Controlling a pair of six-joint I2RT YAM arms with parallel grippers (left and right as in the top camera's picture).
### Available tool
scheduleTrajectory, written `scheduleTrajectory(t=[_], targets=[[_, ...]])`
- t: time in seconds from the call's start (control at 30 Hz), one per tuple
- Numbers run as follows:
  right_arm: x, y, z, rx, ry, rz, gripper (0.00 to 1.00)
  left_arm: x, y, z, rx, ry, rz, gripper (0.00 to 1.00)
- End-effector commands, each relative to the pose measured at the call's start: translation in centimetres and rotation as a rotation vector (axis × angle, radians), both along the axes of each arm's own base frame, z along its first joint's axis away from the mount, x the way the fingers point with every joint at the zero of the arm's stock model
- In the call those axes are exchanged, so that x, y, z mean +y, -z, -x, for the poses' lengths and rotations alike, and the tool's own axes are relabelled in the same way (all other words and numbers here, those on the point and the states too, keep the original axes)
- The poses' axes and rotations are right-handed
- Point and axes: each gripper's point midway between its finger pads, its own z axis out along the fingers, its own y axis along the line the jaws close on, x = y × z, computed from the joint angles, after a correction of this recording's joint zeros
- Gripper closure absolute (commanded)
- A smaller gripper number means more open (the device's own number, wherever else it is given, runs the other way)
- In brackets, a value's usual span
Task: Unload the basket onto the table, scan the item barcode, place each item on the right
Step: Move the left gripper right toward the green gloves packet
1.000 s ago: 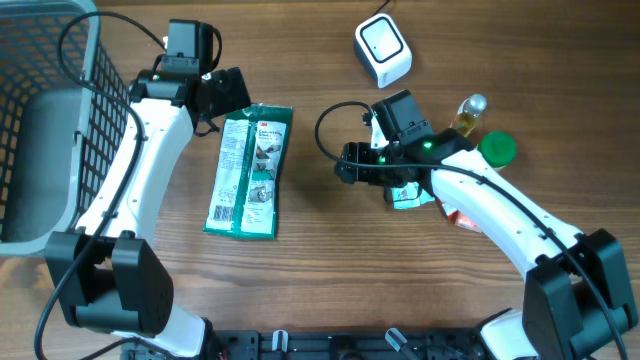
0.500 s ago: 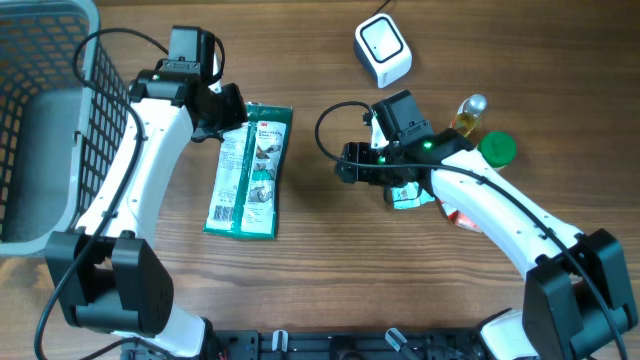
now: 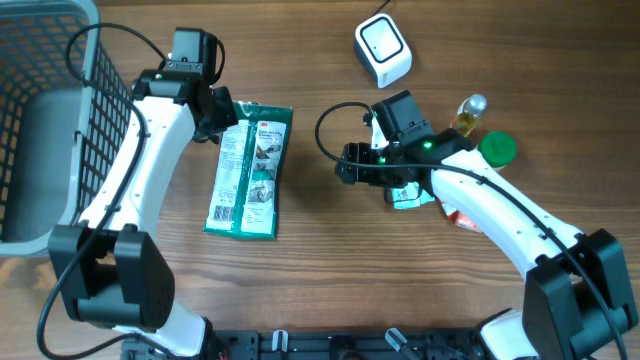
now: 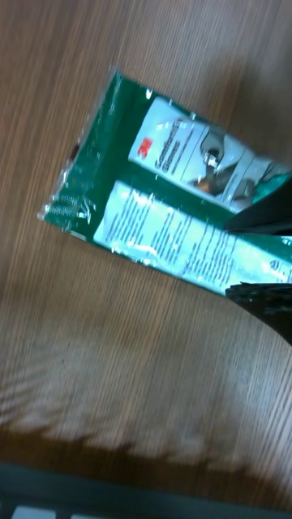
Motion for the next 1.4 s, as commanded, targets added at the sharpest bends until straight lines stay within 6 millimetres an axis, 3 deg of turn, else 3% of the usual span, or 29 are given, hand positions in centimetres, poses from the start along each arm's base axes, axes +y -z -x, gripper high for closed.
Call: scheduleTrajectory(t=[0.0, 0.17, 0.43, 0.9, 1.37], targets=[[-0.2, 0.6, 0.2, 0.006, -0.006, 0.017, 0.26, 1.4, 2.3, 0.5, 0.050, -0.023, -0.074, 0.96], [-0.2, 0.6, 0.2, 0.006, -0.006, 0.017, 0.26, 1.5, 4.5, 0.4, 0.089, -0.023, -0.085, 0.96], [-0.2, 0.6, 0.1, 0.006, -0.005, 0.018, 0.26, 1.5, 6.0, -0.8, 0.084, 0.005, -0.101, 0.96], [-0.6, 2.3, 0.3, -0.008, 0.005, 0.027, 0.23, 5.0, 7.8, -0.9, 0.119, -0.087, -0.103, 0.96], [-0.6, 2.6, 0.3, -0.003, 0.035, 0.014, 0.22, 3.8, 13.2, 0.4, 0.252, -0.068, -0.044, 0.96]])
